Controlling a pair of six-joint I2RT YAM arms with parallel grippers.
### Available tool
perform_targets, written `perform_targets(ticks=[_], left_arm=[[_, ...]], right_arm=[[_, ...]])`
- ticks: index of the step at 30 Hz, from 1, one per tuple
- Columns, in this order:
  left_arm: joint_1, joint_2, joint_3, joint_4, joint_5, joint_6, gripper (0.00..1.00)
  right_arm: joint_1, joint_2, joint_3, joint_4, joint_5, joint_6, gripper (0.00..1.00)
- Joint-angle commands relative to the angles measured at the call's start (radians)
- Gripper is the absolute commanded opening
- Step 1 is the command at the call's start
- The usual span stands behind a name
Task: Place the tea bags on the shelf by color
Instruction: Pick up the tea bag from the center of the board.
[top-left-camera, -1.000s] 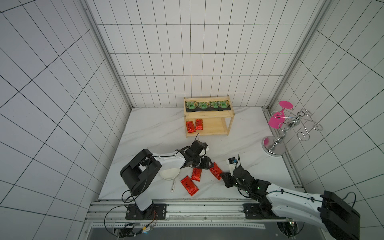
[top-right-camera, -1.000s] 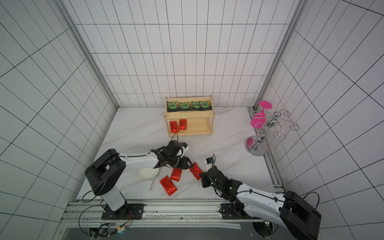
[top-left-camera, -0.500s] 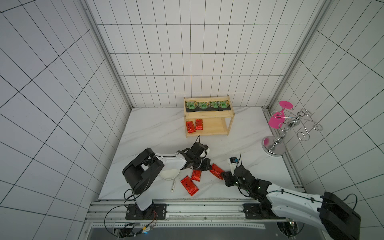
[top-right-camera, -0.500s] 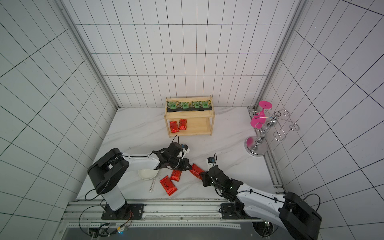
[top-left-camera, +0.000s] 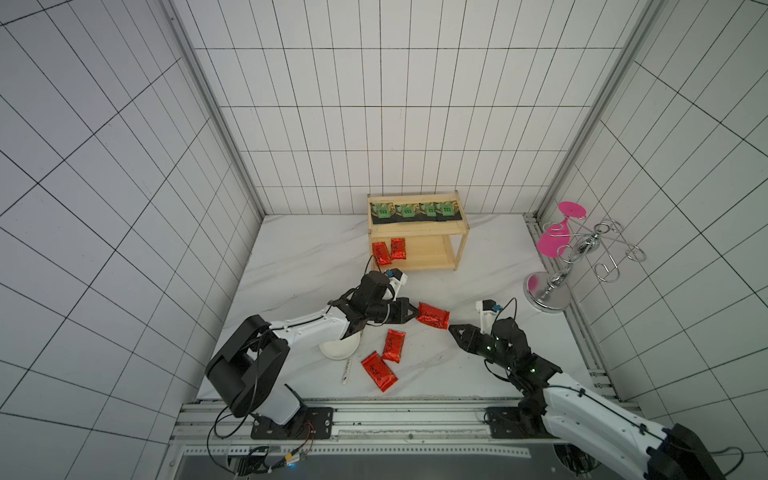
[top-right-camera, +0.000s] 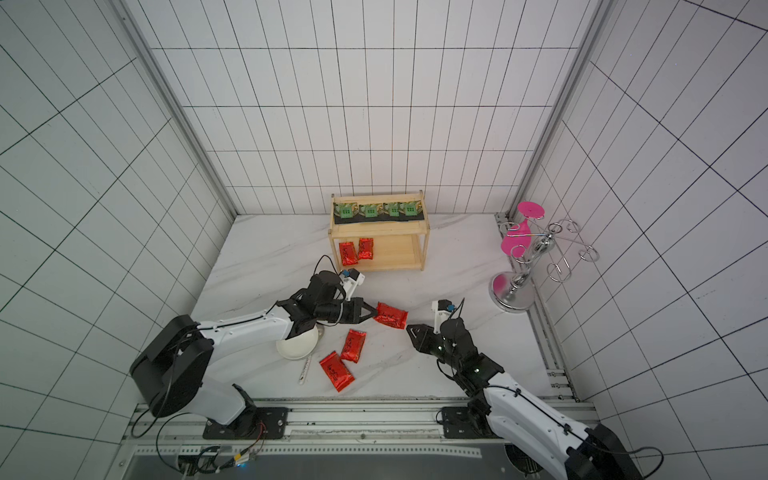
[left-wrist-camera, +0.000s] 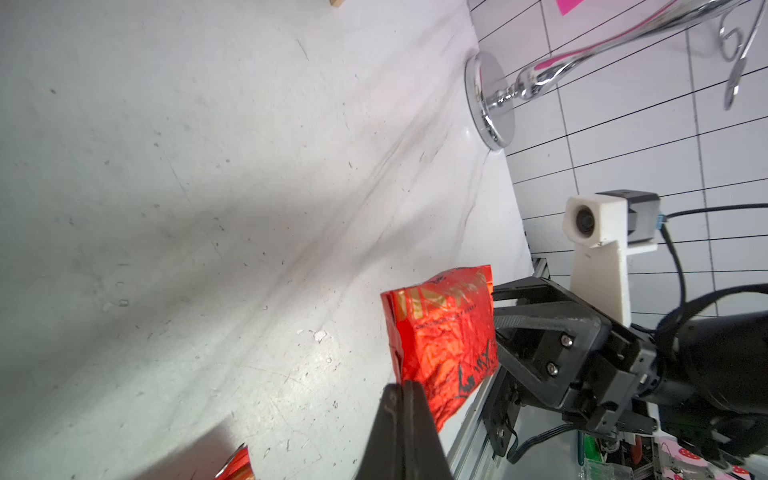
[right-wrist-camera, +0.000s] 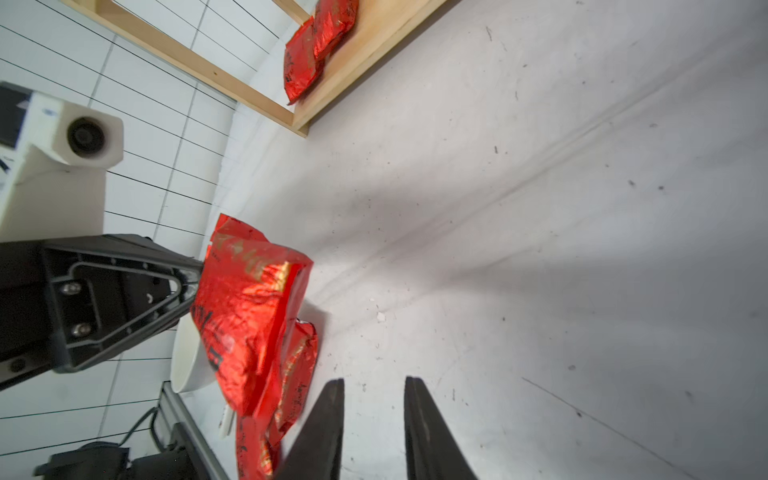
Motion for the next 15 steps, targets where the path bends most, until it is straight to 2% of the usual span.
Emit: perform_targets(ticks=[1, 4, 6, 15], left_arm=[[0.014, -0.024, -0.02, 0.08, 0.058, -0.029, 0.0], [0.022, -0.036, -0.025, 0.078, 0.062, -0.024, 0.0], [0.028, -0.04, -0.03, 0.081, 0.067, -0.021, 0.0], [0.031, -0.065, -0.05, 0.121, 0.073, -0.041, 0.0]], right_arm=[[-0.096, 0.035, -0.032, 0.208, -0.238, 0.15, 0.35], [-0.156, 0.067, -0.029, 0.3, -0.325, 0.203, 0.38], [-0.177, 0.068, -0.034, 0.33, -0.332, 0.218, 0.38], [-0.173, 0.155, -0.022, 0.432, -0.366, 0.265, 0.37]])
